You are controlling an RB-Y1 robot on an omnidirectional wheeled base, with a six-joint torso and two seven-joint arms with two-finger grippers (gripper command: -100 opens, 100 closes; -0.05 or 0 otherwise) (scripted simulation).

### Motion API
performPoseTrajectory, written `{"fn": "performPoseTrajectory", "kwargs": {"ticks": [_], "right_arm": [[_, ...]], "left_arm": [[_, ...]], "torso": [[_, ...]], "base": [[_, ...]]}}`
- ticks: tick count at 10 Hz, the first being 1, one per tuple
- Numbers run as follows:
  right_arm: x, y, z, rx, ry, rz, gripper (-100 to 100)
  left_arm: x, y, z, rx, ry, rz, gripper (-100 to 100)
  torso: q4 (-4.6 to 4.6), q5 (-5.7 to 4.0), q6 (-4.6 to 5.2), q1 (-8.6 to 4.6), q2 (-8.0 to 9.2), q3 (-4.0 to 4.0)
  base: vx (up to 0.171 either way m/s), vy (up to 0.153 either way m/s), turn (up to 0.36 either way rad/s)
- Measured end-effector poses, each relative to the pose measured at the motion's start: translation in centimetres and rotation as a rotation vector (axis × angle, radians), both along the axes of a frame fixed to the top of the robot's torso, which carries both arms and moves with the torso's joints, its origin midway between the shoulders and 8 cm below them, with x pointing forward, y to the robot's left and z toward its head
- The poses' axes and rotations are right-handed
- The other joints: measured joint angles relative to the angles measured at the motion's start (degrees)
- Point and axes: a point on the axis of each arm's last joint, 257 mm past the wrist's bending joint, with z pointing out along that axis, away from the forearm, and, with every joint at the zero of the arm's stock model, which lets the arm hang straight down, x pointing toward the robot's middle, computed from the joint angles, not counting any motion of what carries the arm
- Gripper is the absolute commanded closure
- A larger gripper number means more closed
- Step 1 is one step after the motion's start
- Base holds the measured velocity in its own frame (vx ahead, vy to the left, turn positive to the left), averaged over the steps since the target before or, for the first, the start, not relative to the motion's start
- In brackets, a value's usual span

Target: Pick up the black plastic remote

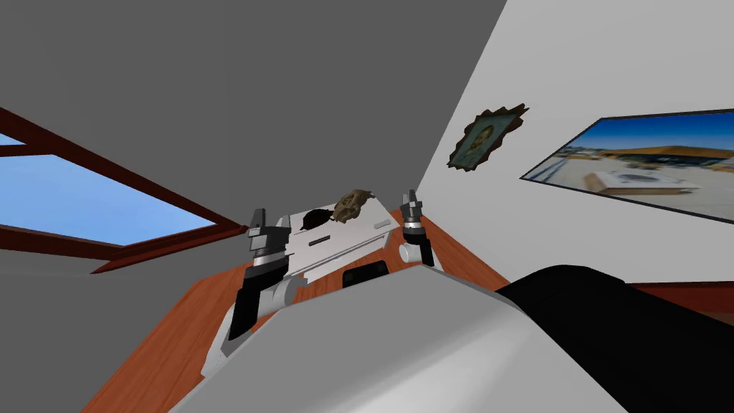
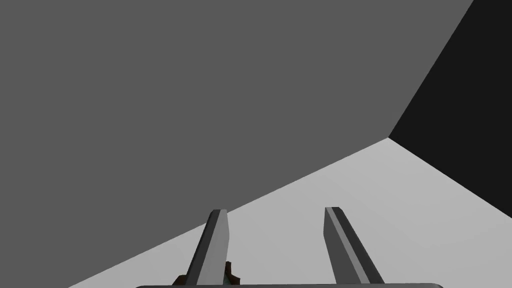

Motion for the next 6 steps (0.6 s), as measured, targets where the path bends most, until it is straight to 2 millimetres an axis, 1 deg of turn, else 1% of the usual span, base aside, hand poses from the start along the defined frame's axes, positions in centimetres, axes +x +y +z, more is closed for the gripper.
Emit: {"fn": "performPoseTrajectory", "kwargs": {"ticks": [1,2,3,4,5,6], "right_arm": [[0.0,0.0,0.0,0.000,0.000,0.000,0],[0.0,0.0,0.0,0.000,0.000,0.000,0],[0.0,0.0,0.0,0.000,0.000,0.000,0],[0.0,0.0,0.0,0.000,0.000,0.000,0],[0.0,0.0,0.0,0.000,0.000,0.000,0],[0.0,0.0,0.0,0.000,0.000,0.000,0]], "left_arm": [[0.5,0.7,-0.8,0.010,0.038,0.005,-100],[0.9,1.3,-2.3,0.020,0.089,0.012,-100],[1.4,1.7,-3.1,0.024,0.119,0.018,-100],[1.9,2.6,-4.2,0.032,0.163,0.027,-100],[2.4,3.6,-5.5,0.038,0.214,0.040,-100],[2.9,4.6,-6.7,0.040,0.253,0.051,-100]], "torso": [[-0.02,-0.02,0.03,-0.05,-0.08,-0.05],[-0.01,0.00,0.03,0.04,0.02,0.00],[-0.01,-0.01,0.02,-0.06,-0.03,-0.02],[-0.01,-0.03,0.02,-0.12,-0.03,-0.03],[0.00,-0.01,0.04,0.01,0.03,0.01],[-0.01,0.01,0.00,0.04,-0.06,-0.03]], "base": [[-0.110,0.133,-0.255],[-0.093,0.100,-0.178],[-0.095,0.077,-0.213],[-0.120,0.120,-0.354],[-0.092,0.122,-0.169],[-0.082,0.102,-0.318]]}}
